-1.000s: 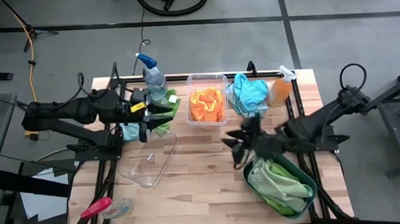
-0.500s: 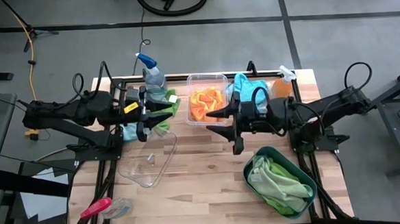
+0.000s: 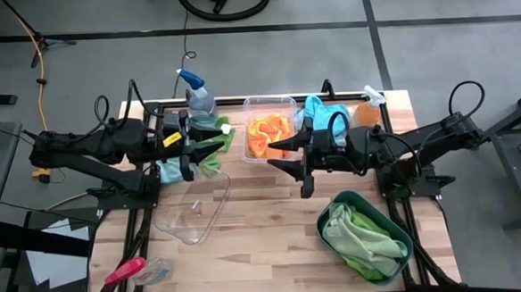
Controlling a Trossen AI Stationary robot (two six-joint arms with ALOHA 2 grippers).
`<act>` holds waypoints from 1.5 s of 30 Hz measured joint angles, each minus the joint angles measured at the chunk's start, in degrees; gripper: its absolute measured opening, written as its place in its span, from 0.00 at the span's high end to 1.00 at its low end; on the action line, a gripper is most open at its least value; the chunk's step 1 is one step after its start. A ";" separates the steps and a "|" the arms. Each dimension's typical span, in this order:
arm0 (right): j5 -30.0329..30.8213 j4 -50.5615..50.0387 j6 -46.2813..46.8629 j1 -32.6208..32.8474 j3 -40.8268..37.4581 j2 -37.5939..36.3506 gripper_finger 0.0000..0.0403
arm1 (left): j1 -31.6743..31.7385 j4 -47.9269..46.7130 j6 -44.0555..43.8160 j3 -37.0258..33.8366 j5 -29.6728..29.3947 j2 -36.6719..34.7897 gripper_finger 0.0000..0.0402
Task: Sort microfiber towel by color & place in baskets
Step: Put the light blue towel into the bottom transparent bin
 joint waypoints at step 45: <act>-0.13 -12.39 8.05 -1.53 0.00 0.02 0.56 | 36.85 -61.60 -23.25 -7.13 1.13 1.20 0.64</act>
